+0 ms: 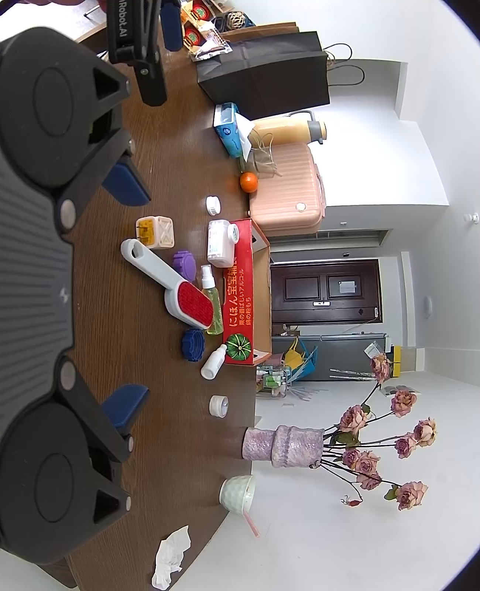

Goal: Organize rigid objects

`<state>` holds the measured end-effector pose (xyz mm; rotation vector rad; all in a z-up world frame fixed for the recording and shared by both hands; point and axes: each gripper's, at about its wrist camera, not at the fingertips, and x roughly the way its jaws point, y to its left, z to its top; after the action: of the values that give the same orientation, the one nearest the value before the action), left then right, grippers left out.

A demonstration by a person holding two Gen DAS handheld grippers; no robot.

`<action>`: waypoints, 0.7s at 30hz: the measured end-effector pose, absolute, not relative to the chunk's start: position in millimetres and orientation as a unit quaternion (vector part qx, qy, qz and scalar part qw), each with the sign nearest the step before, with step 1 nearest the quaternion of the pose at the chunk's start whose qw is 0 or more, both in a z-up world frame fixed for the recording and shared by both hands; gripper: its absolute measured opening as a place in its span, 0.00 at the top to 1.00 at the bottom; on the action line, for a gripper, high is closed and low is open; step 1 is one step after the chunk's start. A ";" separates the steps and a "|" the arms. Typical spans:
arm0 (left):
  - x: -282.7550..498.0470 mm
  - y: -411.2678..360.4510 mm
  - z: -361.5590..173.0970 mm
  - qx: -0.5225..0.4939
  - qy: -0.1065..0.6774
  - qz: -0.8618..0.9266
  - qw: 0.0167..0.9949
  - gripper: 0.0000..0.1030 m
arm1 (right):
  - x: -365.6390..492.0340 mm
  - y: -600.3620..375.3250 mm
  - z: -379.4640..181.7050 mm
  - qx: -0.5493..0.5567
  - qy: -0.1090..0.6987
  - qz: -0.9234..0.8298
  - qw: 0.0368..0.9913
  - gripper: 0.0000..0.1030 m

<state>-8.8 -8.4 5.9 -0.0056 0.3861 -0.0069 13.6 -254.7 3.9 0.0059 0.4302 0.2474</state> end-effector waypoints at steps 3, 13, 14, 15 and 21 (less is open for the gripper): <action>-9.0 -8.5 5.8 -0.003 0.192 -0.003 0.981 0.00 | 13.5 -254.5 4.2 0.003 0.213 0.123 0.969 0.00; -9.3 -8.7 5.9 -0.003 0.191 -0.003 0.982 0.00 | 13.2 -254.1 4.1 0.003 0.212 0.122 0.970 0.00; -9.3 -8.6 5.8 -0.003 0.191 -0.003 0.982 0.00 | 13.2 -254.0 4.2 0.003 0.212 0.122 0.970 0.00; -9.3 -8.7 5.8 -0.003 0.191 -0.003 0.982 0.00 | 13.1 -254.2 4.0 0.003 0.212 0.122 0.970 0.00; -9.4 -8.6 5.8 -0.003 0.191 -0.003 0.982 0.00 | 13.0 -254.1 3.9 0.002 0.212 0.122 0.970 0.00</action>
<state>-9.4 -8.6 5.8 -0.0052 0.3843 -0.0067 13.0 -254.1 3.9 0.0050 0.4283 0.2471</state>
